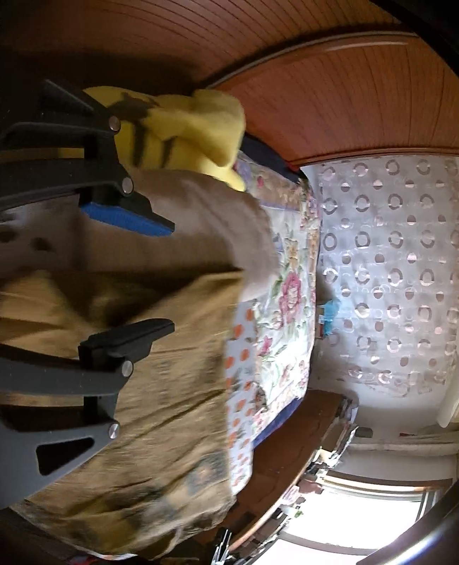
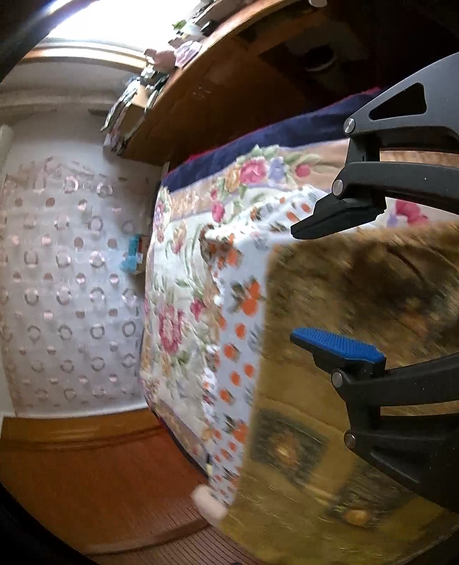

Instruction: Fold small clothes

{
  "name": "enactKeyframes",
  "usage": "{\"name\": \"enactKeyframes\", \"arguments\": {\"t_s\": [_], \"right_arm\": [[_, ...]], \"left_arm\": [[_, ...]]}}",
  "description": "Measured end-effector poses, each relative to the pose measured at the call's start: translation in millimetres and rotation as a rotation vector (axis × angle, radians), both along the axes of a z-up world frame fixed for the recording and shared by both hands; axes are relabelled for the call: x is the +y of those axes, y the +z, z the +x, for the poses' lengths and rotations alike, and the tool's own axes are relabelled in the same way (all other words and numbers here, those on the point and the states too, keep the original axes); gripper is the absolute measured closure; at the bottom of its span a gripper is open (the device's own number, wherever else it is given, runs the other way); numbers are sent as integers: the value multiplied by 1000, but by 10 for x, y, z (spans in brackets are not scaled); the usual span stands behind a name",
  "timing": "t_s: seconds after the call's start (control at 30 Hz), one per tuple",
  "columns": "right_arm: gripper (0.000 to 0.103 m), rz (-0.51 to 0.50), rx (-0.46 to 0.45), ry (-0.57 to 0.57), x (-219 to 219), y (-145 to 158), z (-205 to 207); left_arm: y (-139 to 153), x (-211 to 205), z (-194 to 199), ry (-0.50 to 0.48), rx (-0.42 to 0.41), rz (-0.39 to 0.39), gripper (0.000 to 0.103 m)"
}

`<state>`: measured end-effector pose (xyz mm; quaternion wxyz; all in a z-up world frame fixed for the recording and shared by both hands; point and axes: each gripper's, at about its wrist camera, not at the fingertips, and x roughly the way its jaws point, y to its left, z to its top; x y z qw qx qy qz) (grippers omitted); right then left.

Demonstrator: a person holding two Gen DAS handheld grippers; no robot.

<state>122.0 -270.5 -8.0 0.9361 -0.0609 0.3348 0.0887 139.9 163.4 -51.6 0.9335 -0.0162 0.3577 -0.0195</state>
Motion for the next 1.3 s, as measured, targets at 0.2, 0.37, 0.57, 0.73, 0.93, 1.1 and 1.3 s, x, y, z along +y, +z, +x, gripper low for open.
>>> {"name": "enactKeyframes", "arguments": {"t_s": [0.2,0.37,0.57,0.73,0.93,1.1,1.3], "right_arm": [[49,1,43,70,193,-133,-412],[49,-32,78,102,257,-245,-711],[49,-29,108,121,281,-308,-922],[49,-34,119,120,276,-397,-1011],[48,-19,106,124,218,-404,-1057],[48,-10,101,118,305,-494,-1028],[48,-8,101,115,324,-497,-1019]], "left_arm": [[-298,-84,-502,-1,47,-3,53],[-450,-36,-754,28,85,-23,53],[-582,-14,-939,50,117,-79,53],[-615,-40,-1032,51,112,-94,53],[-619,-148,-1022,10,114,-101,57],[-627,-177,-1025,3,105,-102,71],[-572,-100,-1026,-40,99,-199,99]]}}
